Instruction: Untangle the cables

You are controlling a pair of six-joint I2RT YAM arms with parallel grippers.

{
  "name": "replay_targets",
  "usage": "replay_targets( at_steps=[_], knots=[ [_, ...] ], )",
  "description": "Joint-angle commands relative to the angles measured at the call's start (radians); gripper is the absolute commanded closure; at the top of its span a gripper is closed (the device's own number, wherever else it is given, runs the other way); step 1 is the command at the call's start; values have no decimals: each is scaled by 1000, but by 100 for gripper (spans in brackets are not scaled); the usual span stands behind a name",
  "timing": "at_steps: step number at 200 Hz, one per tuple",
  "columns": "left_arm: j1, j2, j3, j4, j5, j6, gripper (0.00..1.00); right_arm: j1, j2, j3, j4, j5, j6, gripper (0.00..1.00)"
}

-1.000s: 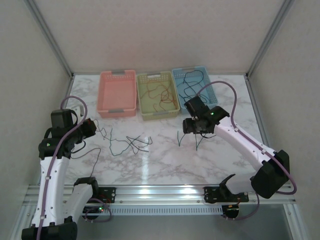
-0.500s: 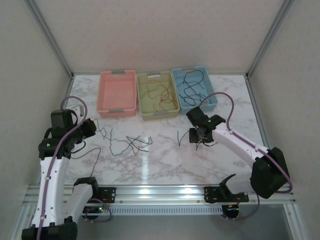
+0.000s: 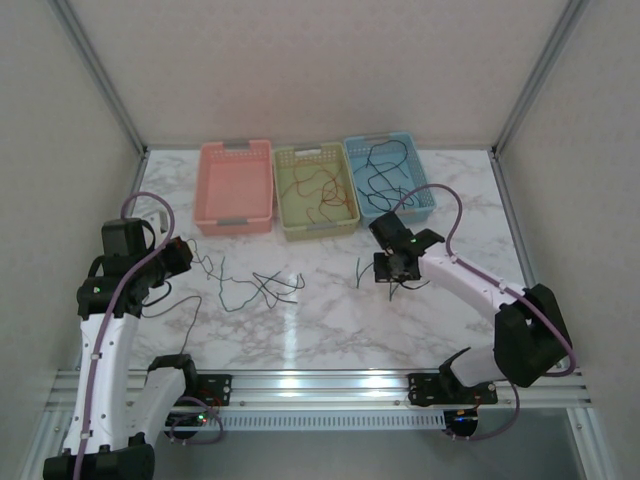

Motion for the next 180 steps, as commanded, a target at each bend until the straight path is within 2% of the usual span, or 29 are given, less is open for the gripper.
replay_targets(
  at_steps=[1,39,67,101,141,180],
  knots=[
    [10,-11,-8,8,15,-12,100,-4,-86,63,-31,-30,-6,100],
    [10,-17,-22,17,14,-21,100,3,-113,253,-15,-125,0,100],
    [10,-22,-38,27,20,-31,100,23,-5,476,26,-181,26,100],
    [10,-26,-41,28,19,-32,100,61,251,799,54,-272,86,100],
    [10,-37,-54,35,22,-41,100,89,593,1181,109,-395,237,100],
    [10,-39,-59,38,24,-43,100,113,968,1669,49,-444,335,100]
  ],
)
